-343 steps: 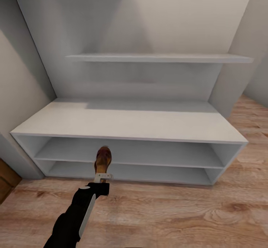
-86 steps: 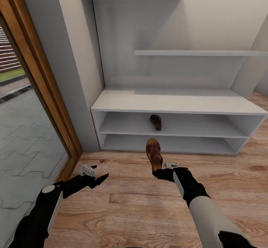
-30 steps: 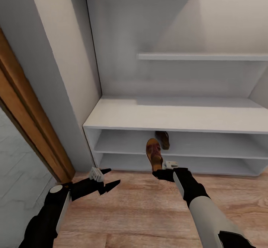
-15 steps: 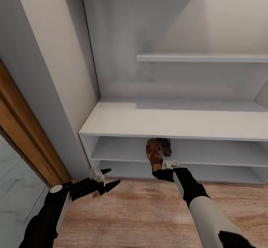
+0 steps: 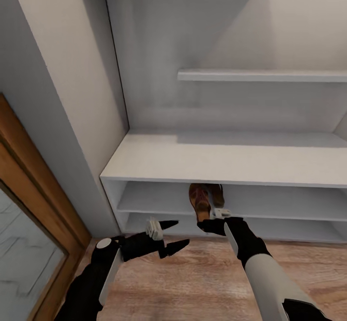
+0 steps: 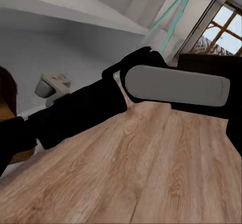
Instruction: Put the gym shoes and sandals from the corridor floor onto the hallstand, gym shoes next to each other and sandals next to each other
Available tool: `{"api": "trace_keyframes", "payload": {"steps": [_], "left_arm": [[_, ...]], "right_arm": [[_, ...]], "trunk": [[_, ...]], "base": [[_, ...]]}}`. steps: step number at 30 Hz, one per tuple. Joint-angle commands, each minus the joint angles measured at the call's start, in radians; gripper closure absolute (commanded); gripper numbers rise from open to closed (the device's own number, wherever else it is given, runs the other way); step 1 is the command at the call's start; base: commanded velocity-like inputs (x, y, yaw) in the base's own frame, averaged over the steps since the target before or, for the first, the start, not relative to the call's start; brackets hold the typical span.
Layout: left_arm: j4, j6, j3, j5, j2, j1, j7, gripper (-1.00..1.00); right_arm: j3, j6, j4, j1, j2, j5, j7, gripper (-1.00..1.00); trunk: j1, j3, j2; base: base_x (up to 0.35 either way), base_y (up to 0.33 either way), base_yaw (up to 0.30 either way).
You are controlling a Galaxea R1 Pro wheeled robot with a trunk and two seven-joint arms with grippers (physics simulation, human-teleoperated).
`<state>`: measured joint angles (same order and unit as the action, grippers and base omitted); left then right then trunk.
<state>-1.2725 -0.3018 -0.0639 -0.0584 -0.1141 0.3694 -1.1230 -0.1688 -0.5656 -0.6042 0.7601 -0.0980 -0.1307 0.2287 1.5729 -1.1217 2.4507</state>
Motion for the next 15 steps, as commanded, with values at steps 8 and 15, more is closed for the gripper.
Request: {"api": "trace_keyframes", "payload": {"steps": [8, 15], "left_arm": [[0.001, -0.010, -0.027, -0.044, -0.001, 0.001, -0.002, -1.00], [0.001, -0.010, -0.028, -0.044, -0.001, 0.001, -0.001, -1.00]], "right_arm": [[-0.008, -0.005, -0.002, 0.000, -0.001, -0.009, 0.006, 1.00], [-0.008, -0.005, -0.002, 0.000, -0.002, -0.009, 0.006, 1.00]], "trunk": [[0.000, -0.001, 0.000], [0.000, -0.001, 0.000]], "base": [[0.176, 0.000, 0.000], [0.209, 0.000, 0.000]]}}
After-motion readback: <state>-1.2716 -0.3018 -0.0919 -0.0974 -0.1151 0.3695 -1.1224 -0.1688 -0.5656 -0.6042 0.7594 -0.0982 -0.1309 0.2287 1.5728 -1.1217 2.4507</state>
